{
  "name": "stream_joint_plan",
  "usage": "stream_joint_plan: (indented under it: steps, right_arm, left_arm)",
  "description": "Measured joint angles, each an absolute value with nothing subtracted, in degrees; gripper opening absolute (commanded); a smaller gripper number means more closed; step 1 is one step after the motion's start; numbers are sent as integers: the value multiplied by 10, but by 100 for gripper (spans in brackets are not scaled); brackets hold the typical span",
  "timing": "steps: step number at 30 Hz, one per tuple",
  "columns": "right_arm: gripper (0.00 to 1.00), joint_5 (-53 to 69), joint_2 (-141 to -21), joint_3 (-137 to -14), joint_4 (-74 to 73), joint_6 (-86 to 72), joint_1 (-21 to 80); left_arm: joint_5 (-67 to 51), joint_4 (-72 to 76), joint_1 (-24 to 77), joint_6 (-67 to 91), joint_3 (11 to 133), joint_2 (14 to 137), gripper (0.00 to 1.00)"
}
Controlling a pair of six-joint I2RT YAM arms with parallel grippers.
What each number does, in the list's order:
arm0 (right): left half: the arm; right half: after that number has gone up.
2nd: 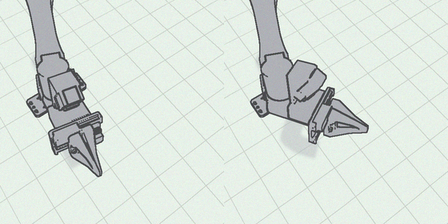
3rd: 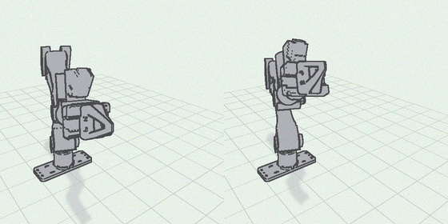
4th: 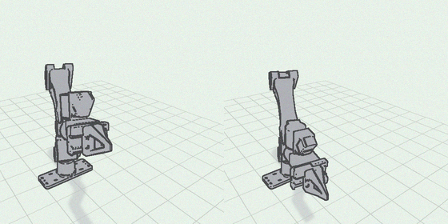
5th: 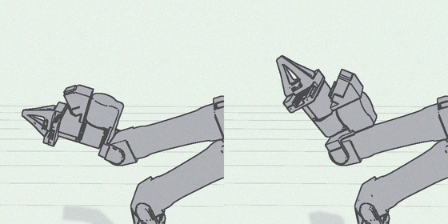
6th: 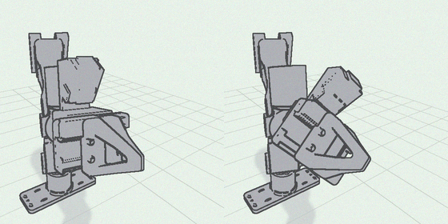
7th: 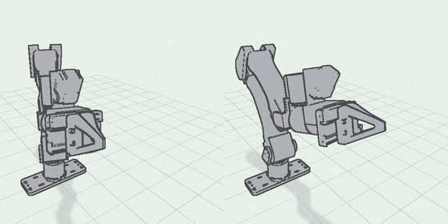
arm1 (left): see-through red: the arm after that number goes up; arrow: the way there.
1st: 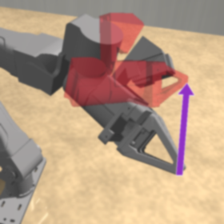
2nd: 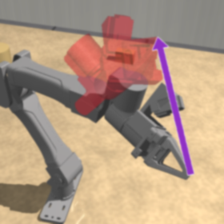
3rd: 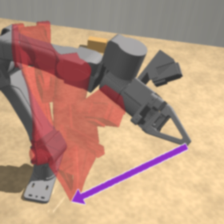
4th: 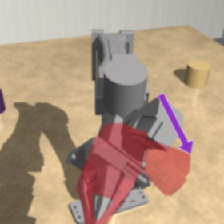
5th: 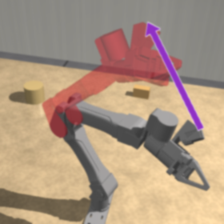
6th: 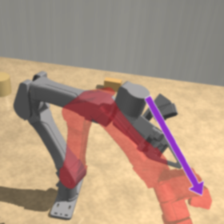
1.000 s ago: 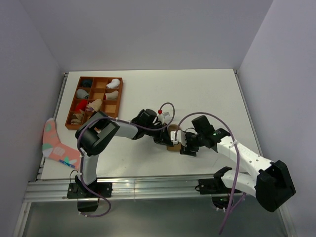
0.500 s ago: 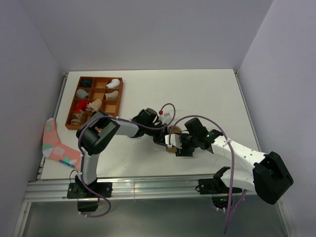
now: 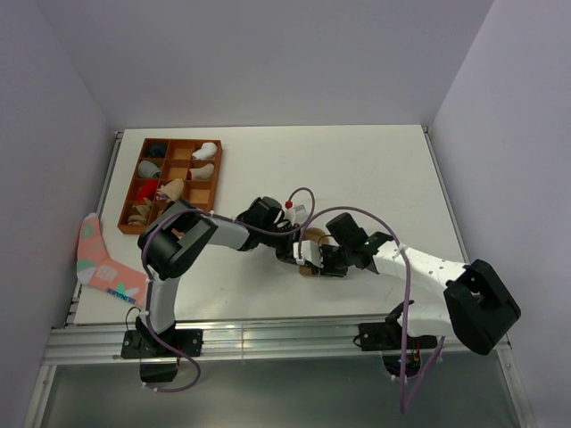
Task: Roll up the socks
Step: Roll the sock at the center of the board.
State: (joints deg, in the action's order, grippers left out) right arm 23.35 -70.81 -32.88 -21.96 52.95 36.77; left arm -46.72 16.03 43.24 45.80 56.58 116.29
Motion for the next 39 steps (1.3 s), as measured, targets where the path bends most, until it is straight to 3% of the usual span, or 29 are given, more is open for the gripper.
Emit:
stream_joint_plan:
  steps: [6,17,24,39]
  right_arm:
    - [31,247,-728,-342,-220,507,364]
    - [29,319,-843,-450,-304,499,331]
    - [29,363,-913,-521,-377,501,298]
    - [28,419,-1086,-679,-591,526,255]
  left_arm:
    - [-431,209,433,493,514,1131,20]
    - [-276,273,448,510,420,1044,26]
    - [-187,324,451,501,367,1000,36]
    - [-76,375,494,376,295,896,45]
